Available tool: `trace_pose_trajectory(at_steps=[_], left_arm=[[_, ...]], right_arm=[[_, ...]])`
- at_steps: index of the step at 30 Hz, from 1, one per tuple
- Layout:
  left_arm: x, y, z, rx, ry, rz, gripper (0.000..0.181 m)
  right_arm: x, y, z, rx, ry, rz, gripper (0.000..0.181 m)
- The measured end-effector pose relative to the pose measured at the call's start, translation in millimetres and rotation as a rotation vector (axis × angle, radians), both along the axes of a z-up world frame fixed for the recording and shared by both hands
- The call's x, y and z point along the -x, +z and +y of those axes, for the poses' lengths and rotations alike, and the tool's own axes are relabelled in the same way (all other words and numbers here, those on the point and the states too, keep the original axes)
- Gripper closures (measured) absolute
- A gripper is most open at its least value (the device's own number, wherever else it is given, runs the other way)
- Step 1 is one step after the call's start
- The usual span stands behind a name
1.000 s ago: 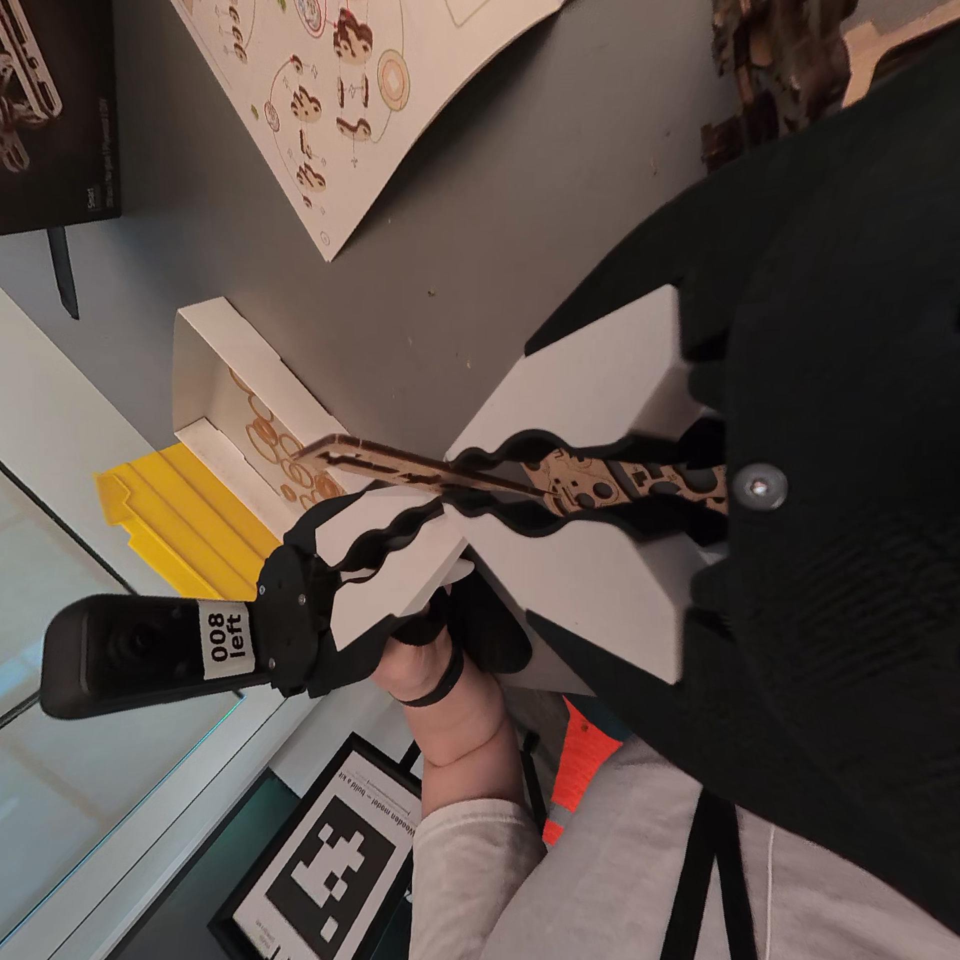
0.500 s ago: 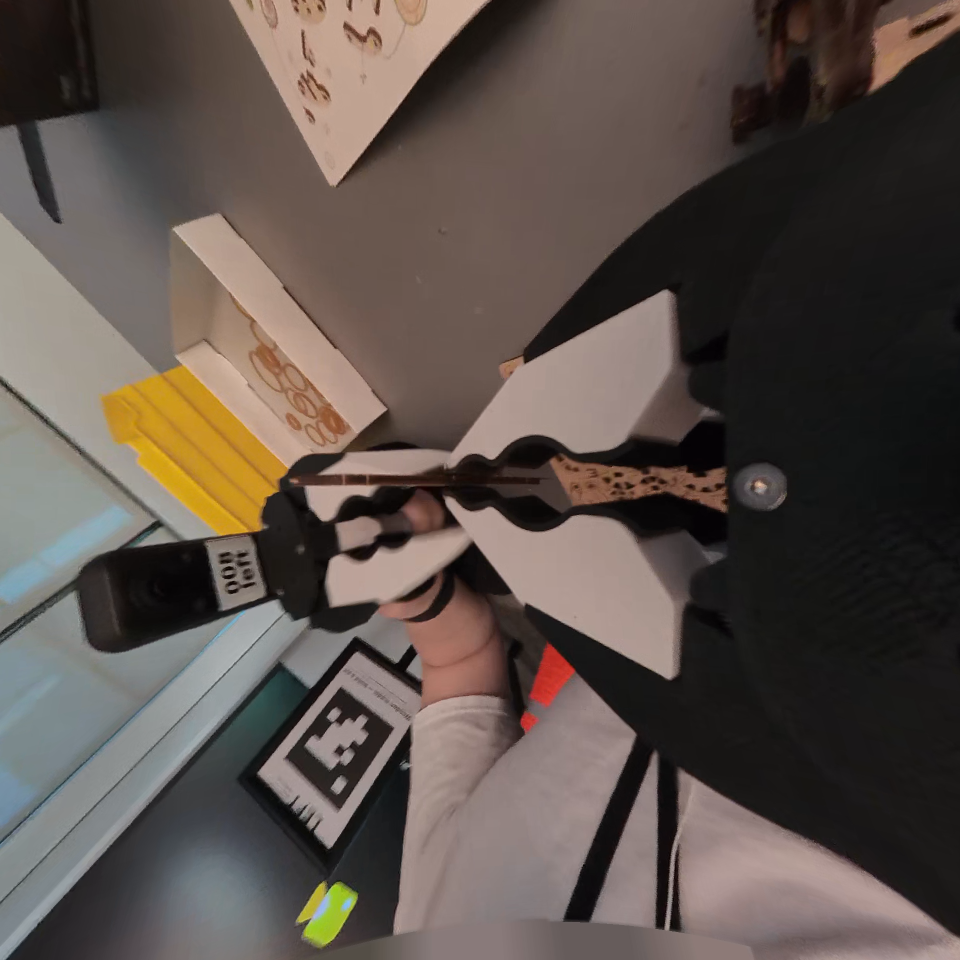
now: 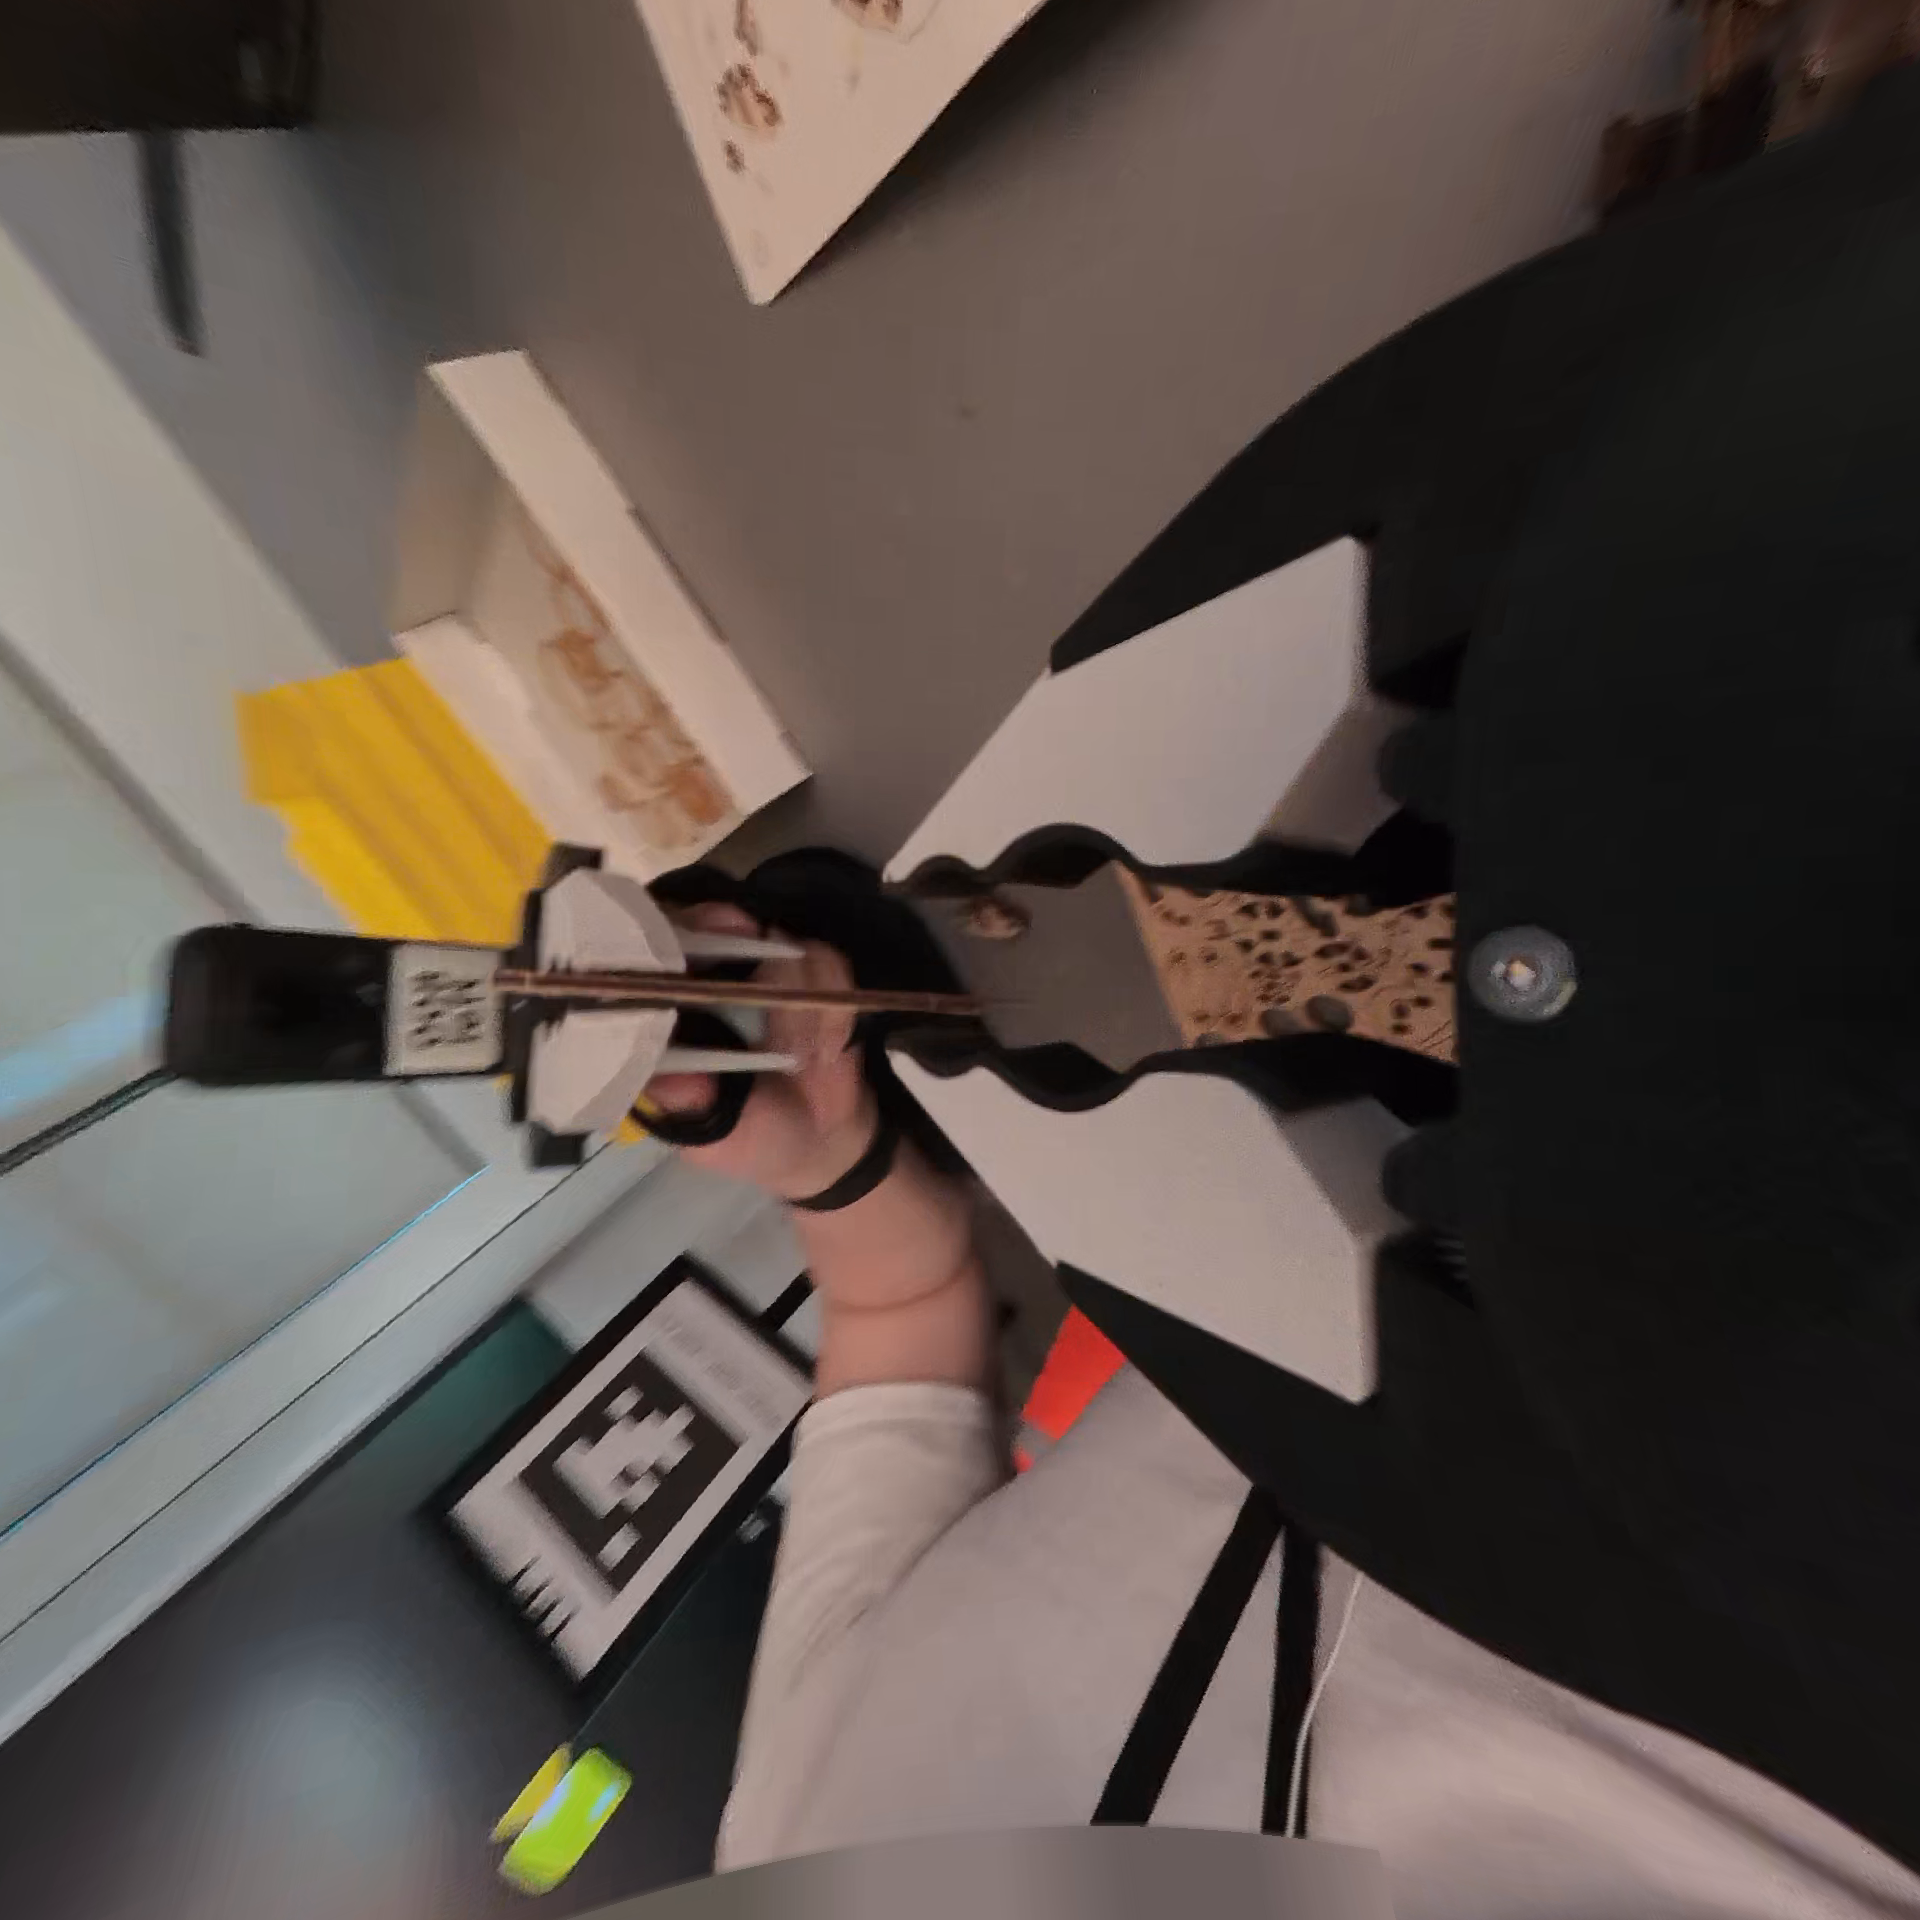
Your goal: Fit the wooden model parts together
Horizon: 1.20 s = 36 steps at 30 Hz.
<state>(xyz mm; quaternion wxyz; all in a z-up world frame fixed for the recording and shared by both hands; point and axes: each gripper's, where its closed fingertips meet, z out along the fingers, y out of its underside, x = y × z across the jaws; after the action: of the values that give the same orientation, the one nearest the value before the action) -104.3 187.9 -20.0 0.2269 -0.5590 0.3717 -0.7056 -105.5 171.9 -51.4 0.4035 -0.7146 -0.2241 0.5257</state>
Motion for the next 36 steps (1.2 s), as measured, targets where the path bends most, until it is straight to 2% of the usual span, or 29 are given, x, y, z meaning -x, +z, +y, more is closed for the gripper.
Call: trace_pose_trajectory(at_steps=[3, 4, 5, 8, 10, 11, 13, 15, 19, 21, 23, 26, 28, 30, 32, 36], left_arm=[[3.9, 8.9, 9.9, 0.045, 0.056, -0.072, 0.181], [3.3, 10.9, 7.7, 0.038, 0.056, -0.089, 0.181], [1.7, 10.4, 4.1, 0.034, 0.042, -0.085, 0.181], [1.2, 6.8, -1.6, 0.022, -0.003, -0.058, 0.180], [0.7, -0.6, -12.3, 0.006, -0.092, 0.004, 0.178], [0.9, -4.8, -17.2, -0.003, -0.134, 0.034, 0.173], [-0.6, -9.2, -18.0, -0.005, -0.155, 0.071, 0.144], [-1.7, -16.7, -21.6, -0.040, -0.173, 0.119, 0.133], [-2.8, -46.6, -51.0, -0.181, -0.305, 0.276, 0.144], [-2.2, -58.4, -61.1, -0.207, -0.350, 0.329, 0.181], [-5.3, -58.0, -53.6, -0.174, -0.301, 0.330, 0.181], [-5.8, -33.4, -30.9, -0.013, -0.200, 0.211, 0.181], [-4.6, -26.5, -14.6, 0.036, -0.121, 0.165, 0.181], [-3.7, -21.7, -6.3, 0.049, -0.071, 0.137, 0.181], [-3.9, -22.0, -5.6, 0.044, -0.060, 0.145, 0.181], [-5.4, -24.6, -10.1, 0.029, -0.070, 0.161, 0.181]], right_arm=[[0.9, 12.5, 1.0, -0.010, 0.001, 0.113, 0.161], [1.6, 13.0, 0.3, -0.021, 0.004, 0.115, 0.171], [0.7, 13.5, -0.9, -0.039, 0.007, 0.109, 0.181], [-15.6, 28.0, 3.8, -0.097, -0.059, 0.131, 0.181], [-20.8, 27.4, -0.7, -0.076, -0.030, 0.096, 0.181], [-21.7, 23.1, -3.6, -0.053, -0.010, 0.054, 0.181], [-22.2, 3.8, -12.4, 0.006, 0.046, -0.090, 0.181], [-19.0, -10.7, -21.7, 0.023, 0.099, -0.196, 0.181], [-4.6, -24.3, -36.4, 0.053, 0.197, -0.261, 0.181], [-0.6, -25.1, -37.2, 0.045, 0.209, -0.256, 0.181], [-4.0, -20.6, -25.4, -0.009, 0.142, -0.245, 0.179], [-12.6, 12.2, -2.8, -0.116, -0.024, -0.059, 0.166], [-20.3, 17.8, 5.6, -0.116, -0.090, 0.006, 0.164], [-14.2, 16.8, 4.3, -0.081, -0.065, 0.054, 0.162], [-4.2, 6.6, 1.3, -0.041, -0.022, 0.028, 0.162], [-2.2, 0.5, 4.2, -0.056, -0.049, 0.009, 0.178]])
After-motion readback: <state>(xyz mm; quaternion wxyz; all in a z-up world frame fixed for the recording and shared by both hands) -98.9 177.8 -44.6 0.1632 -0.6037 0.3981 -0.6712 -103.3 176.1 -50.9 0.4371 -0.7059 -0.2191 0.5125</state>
